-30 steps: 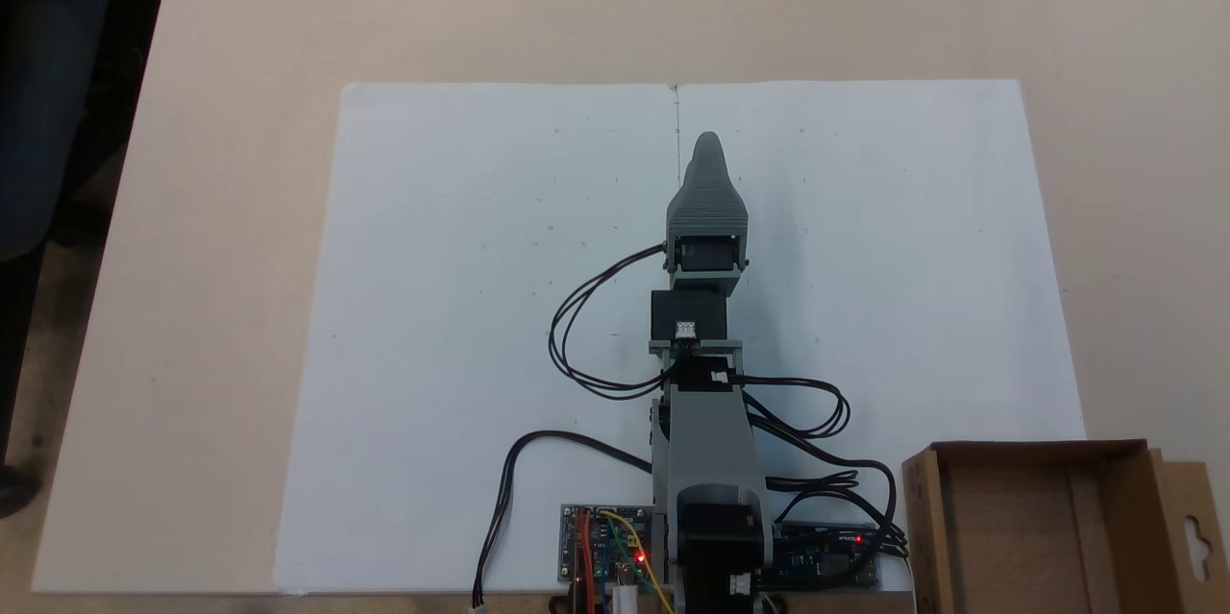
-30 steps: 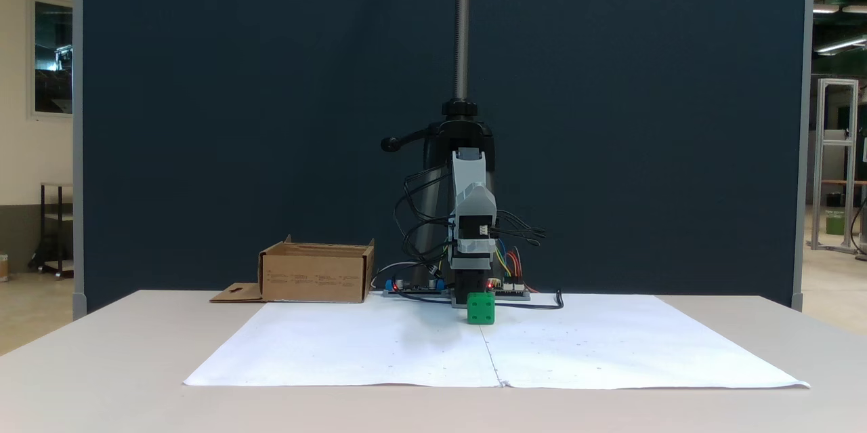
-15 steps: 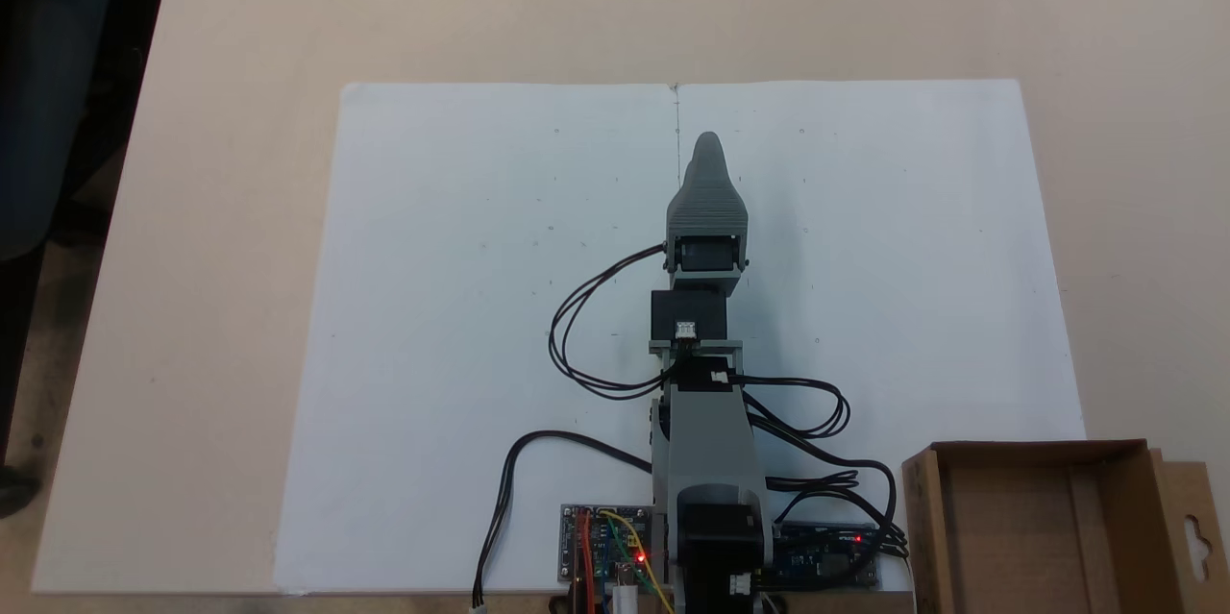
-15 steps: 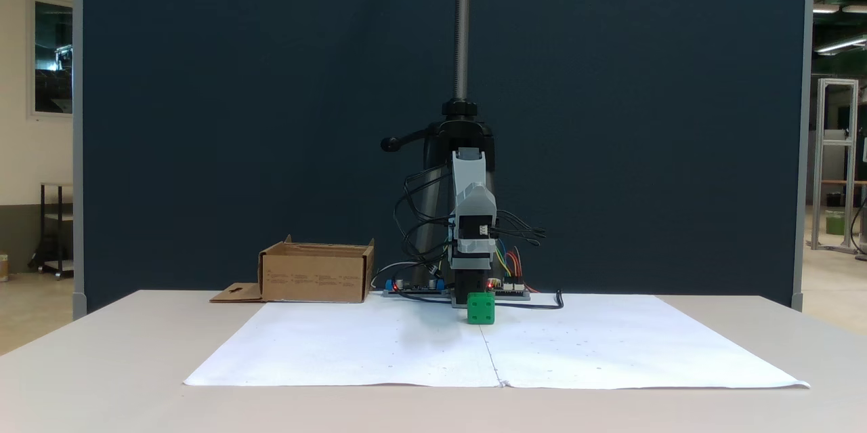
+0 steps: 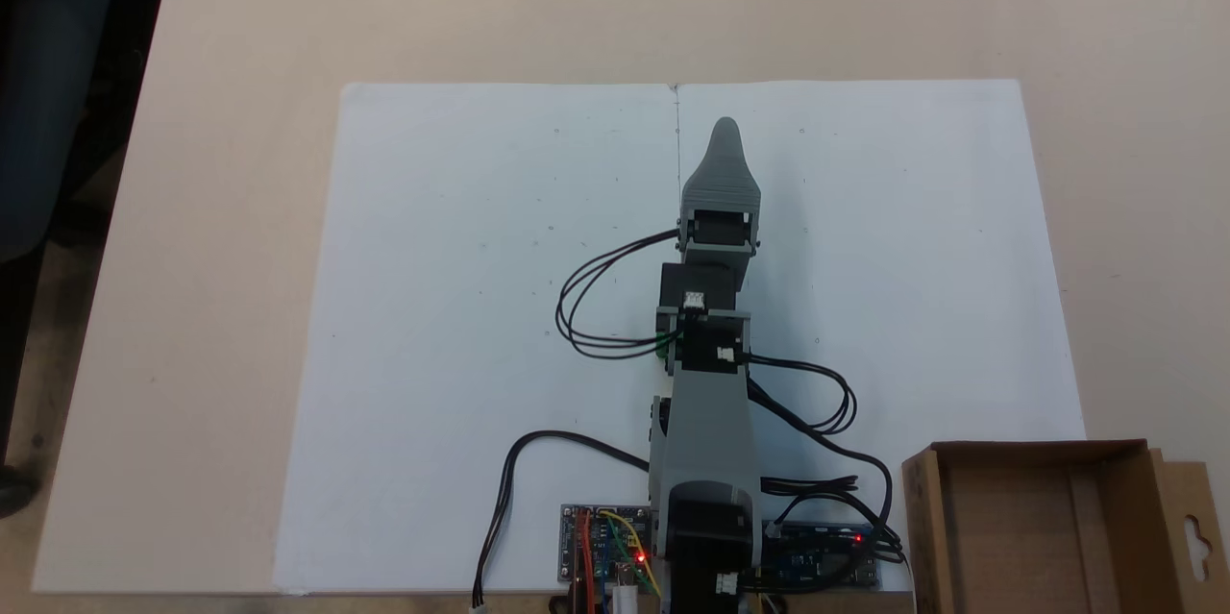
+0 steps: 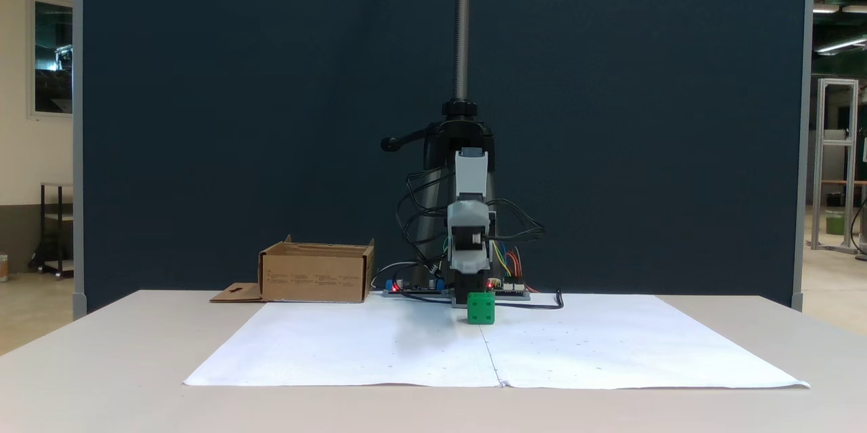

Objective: Grasp a green dice and put it in the bin.

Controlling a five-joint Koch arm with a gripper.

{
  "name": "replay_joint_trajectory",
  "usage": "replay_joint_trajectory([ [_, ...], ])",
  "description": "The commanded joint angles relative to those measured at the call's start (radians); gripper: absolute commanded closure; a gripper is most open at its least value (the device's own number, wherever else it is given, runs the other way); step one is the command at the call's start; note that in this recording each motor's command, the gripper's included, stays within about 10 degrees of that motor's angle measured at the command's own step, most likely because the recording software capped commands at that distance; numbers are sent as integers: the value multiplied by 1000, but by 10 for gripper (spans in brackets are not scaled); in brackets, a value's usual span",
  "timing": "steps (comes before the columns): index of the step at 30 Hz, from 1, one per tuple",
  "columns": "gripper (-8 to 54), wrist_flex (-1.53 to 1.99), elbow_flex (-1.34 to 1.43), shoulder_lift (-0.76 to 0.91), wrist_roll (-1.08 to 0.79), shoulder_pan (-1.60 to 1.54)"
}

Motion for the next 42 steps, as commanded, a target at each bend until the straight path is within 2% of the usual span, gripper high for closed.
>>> replay_joint_trajectory([
  [1,33,84,-74,112,-38,18],
  [21,16,1224,-572,115,-35,-5],
  [29,14,1647,-630,115,-14,-66],
  [42,11,1940,-715,114,75,-118],
])
